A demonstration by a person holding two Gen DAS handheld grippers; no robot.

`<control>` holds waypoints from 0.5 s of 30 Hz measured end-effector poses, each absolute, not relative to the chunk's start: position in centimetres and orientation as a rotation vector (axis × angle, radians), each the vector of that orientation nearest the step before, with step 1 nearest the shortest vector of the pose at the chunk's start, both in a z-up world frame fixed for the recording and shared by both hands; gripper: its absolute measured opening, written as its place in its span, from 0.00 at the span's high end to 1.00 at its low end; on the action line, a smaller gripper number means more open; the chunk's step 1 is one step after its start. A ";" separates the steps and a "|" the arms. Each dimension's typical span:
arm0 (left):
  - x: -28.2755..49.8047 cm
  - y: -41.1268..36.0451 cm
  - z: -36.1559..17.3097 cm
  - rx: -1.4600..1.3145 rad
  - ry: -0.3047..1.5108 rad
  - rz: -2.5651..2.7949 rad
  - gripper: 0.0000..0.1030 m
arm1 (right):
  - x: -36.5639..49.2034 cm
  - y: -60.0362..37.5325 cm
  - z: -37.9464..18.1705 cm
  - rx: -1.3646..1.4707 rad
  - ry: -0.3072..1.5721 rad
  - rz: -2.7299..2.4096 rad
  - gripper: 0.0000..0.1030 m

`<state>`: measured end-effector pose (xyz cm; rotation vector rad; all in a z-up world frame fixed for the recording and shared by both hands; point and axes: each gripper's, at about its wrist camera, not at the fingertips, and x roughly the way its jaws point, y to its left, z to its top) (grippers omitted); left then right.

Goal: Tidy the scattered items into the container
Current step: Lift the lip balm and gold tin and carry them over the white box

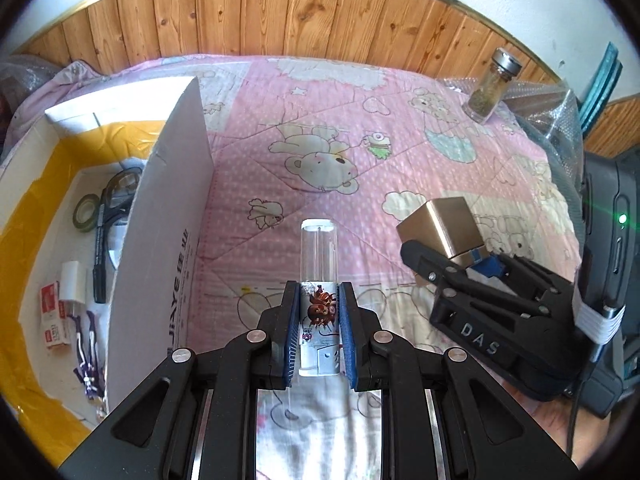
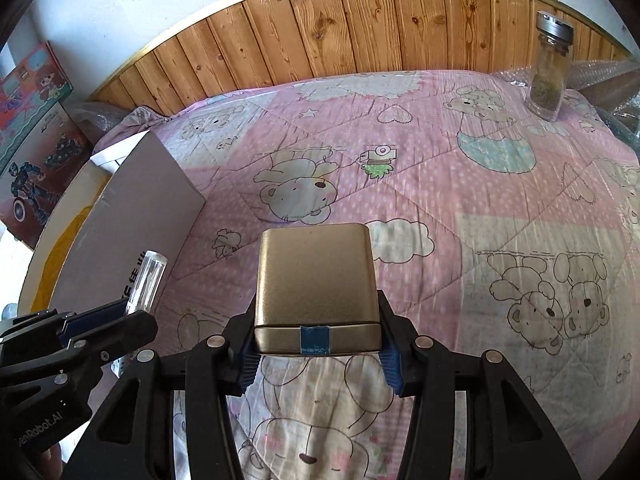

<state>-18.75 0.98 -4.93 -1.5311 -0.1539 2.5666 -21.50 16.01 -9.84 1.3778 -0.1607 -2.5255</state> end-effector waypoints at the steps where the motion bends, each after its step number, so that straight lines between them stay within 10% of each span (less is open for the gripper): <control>1: -18.3 0.8 -4.6 -1.522 -0.166 2.566 0.81 | -21.0 15.9 -9.7 1.375 -0.159 -2.524 0.51; 15: -12.6 -2.1 -2.2 -1.471 -0.277 2.577 0.81 | -15.0 13.6 -7.8 1.329 -0.132 -2.492 0.51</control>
